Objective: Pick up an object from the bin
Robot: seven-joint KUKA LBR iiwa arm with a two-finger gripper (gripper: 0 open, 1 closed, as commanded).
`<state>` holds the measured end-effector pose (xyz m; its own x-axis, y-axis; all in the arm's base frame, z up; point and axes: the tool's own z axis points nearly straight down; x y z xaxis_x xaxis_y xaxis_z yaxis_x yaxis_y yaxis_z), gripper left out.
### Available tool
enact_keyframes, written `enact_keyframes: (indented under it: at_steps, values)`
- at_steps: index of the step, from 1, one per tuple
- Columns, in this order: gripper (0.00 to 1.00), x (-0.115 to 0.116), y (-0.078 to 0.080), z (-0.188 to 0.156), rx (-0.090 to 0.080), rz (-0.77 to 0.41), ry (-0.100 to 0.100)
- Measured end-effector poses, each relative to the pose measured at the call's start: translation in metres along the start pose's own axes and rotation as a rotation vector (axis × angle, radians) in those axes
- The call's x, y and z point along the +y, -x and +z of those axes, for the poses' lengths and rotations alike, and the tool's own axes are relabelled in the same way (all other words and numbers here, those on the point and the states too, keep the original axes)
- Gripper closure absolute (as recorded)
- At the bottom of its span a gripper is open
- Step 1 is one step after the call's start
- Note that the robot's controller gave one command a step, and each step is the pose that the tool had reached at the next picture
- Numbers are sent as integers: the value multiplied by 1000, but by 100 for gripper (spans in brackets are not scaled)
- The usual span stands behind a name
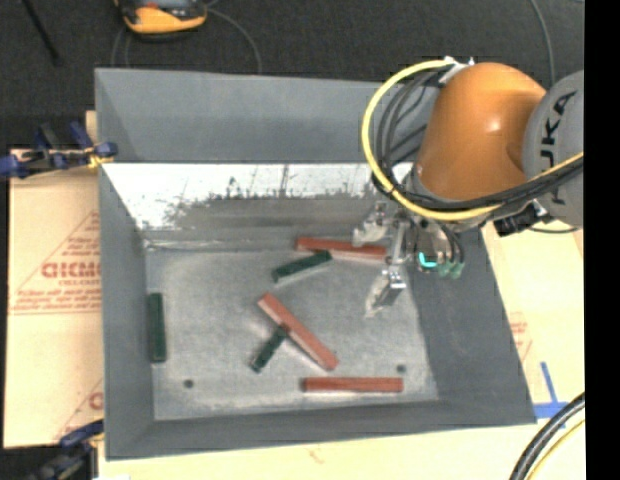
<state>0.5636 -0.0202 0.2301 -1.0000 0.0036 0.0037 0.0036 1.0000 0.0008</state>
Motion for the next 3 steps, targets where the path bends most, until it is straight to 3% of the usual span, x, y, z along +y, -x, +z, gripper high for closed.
enact_keyframes:
  at_steps: [1,2,3]
  values:
    - [0,0,1,-5,-8,0,0]
    - [0,16,-22,52,-11,70,1]
    - [0,35,-20,126,-12,84,0]
